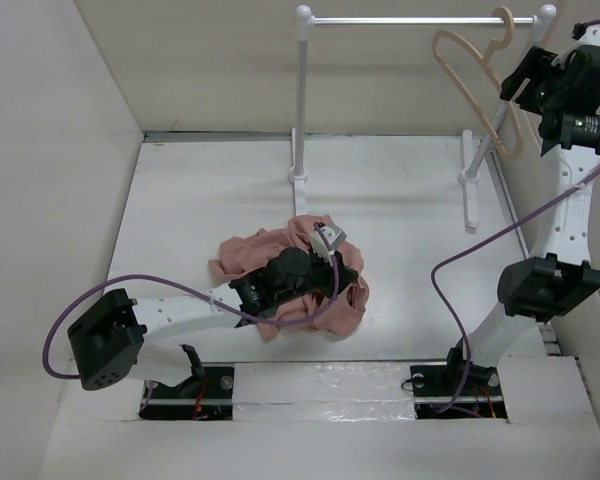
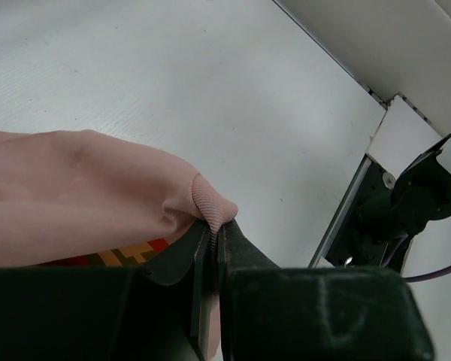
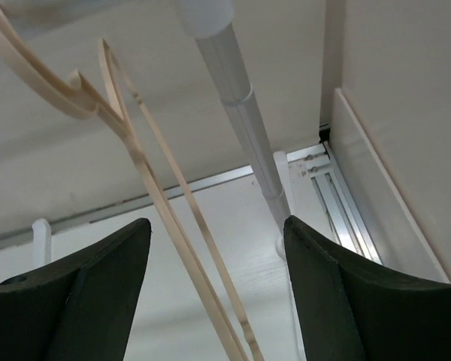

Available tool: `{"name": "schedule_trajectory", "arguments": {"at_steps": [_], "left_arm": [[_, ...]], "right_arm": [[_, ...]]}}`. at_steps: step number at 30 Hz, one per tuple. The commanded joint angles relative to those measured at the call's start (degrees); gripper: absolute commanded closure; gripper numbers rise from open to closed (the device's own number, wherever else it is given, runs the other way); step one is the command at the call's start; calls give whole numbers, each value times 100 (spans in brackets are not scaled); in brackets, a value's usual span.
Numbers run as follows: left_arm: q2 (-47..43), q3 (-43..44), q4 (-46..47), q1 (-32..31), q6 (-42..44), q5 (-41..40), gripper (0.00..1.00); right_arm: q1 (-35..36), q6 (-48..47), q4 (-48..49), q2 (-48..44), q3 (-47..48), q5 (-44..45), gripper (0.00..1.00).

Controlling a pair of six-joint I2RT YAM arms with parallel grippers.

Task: Place the t-shirt on the hanger
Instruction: Pick up the hanger from the clothesline.

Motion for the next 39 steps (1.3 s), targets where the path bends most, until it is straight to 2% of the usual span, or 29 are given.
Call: {"name": "schedule_trajectory", "arguments": {"at_steps": [1,6,8,11,12,14,15,19,22,30,37,39], "left_arm": [[-298,29,300,23,47,4,100],[-316,20,273,23,56,4,100],[-289,11,290,23,38,30,100],[-237,11,334,23,3,92,100],[-210,29,326,23,-6,92,100],[-158,55,308,23,-23,92,100],[-149,64,300,23,-32,92,100],[-87,143,273,23,-23,48,100],[-78,134,291,23,-41,39,100],[27,204,256,23,-94,57,100],[-17,240,177,23,-137,-84,100],[-69,275,72,23,-137,-284,100]], "right_arm": [[45,-169,225,-330,-315,-576,24],[167,-231,594,-208,-694,-638,31],[282,-318,638,-172,-694,-366,33],[607,-607,892,-190,-834,334,42],[704,-722,1198,-320,-939,564,52],[1046,-1107,1498,-462,-1326,1425,62],[1134,-1206,1665,-497,-1397,1602,75],[1258,-1409,1728,-541,-1441,1841,92],[1258,-1391,1763,-568,-1424,1771,100],[1258,-1312,2334,-1129,-1775,1771,100],[1197,-1040,2599,-1744,-2495,1578,100],[1197,-752,2668,-2007,-3064,1507,100]]}}
